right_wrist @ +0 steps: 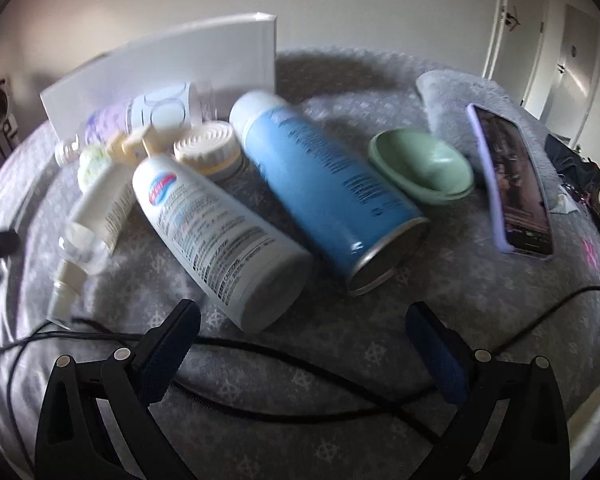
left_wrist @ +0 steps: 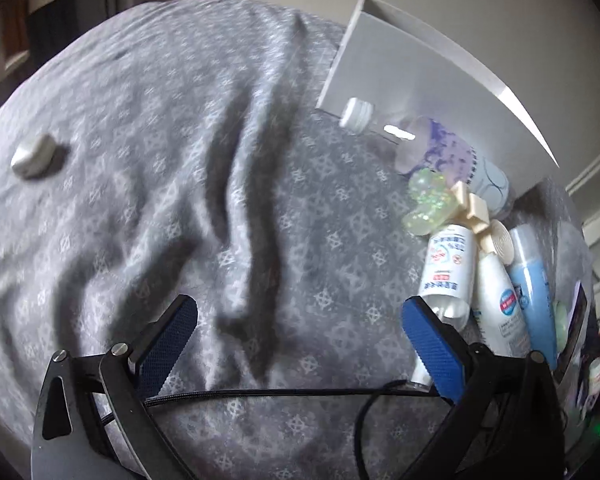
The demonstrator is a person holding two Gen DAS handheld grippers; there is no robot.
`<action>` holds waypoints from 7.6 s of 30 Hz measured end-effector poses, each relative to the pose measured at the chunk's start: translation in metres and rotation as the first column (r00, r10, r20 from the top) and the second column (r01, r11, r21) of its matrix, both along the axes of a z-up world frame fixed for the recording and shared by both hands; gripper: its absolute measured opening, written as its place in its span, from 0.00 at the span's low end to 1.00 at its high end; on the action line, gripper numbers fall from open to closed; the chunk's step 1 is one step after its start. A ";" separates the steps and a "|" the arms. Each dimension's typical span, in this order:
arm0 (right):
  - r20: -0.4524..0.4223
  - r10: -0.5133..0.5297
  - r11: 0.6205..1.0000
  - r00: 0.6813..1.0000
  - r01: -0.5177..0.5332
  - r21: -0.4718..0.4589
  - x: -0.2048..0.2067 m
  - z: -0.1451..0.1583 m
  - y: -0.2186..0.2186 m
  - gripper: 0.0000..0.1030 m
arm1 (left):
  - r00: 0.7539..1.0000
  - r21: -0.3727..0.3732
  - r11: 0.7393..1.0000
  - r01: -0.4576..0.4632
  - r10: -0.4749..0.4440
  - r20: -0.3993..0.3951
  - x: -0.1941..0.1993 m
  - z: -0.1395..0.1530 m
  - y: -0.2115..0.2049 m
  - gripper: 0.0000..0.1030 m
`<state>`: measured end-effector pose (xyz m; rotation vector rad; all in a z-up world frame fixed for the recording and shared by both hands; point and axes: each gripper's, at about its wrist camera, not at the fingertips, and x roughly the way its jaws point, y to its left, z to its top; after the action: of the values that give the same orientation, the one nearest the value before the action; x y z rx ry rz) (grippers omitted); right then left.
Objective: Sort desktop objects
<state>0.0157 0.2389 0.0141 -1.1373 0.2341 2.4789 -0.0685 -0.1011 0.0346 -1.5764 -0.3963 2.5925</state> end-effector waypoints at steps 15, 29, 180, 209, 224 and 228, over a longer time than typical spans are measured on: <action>-0.026 -0.165 0.980 0.986 0.166 0.105 -0.021 0.076 0.053 1.00 | 0.999 -0.260 0.965 0.027 -0.033 -0.019 0.010 -0.023 0.039 1.00; 0.111 -0.167 0.985 0.980 0.170 -0.025 -0.050 0.013 0.094 0.94 | 0.997 -0.272 0.962 0.002 -0.021 -0.068 0.020 -0.024 0.034 1.00; -0.161 0.174 0.975 0.972 -0.147 0.167 -0.120 0.111 -0.037 0.97 | 0.983 -0.275 0.955 -0.107 0.060 -0.176 0.033 -0.028 0.044 1.00; 0.173 -0.261 0.954 0.950 0.281 -0.106 0.035 -0.007 0.011 1.00 | 0.809 -0.312 0.765 0.563 -0.588 0.018 -0.006 0.012 0.144 1.00; 0.057 -0.340 0.939 0.939 0.342 -0.030 0.035 -0.014 -0.001 1.00 | 0.841 -0.235 0.812 0.534 -0.539 0.052 -0.021 0.000 0.150 0.40; 0.049 -0.339 0.940 0.939 0.341 -0.032 0.036 -0.014 -0.002 1.00 | 0.838 -0.205 0.819 0.536 -0.546 0.007 -0.001 0.015 0.129 0.39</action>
<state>0.0516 0.2370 0.0002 -1.0625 0.4319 2.1518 -0.0691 0.0277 0.0492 -1.4007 0.2978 2.2597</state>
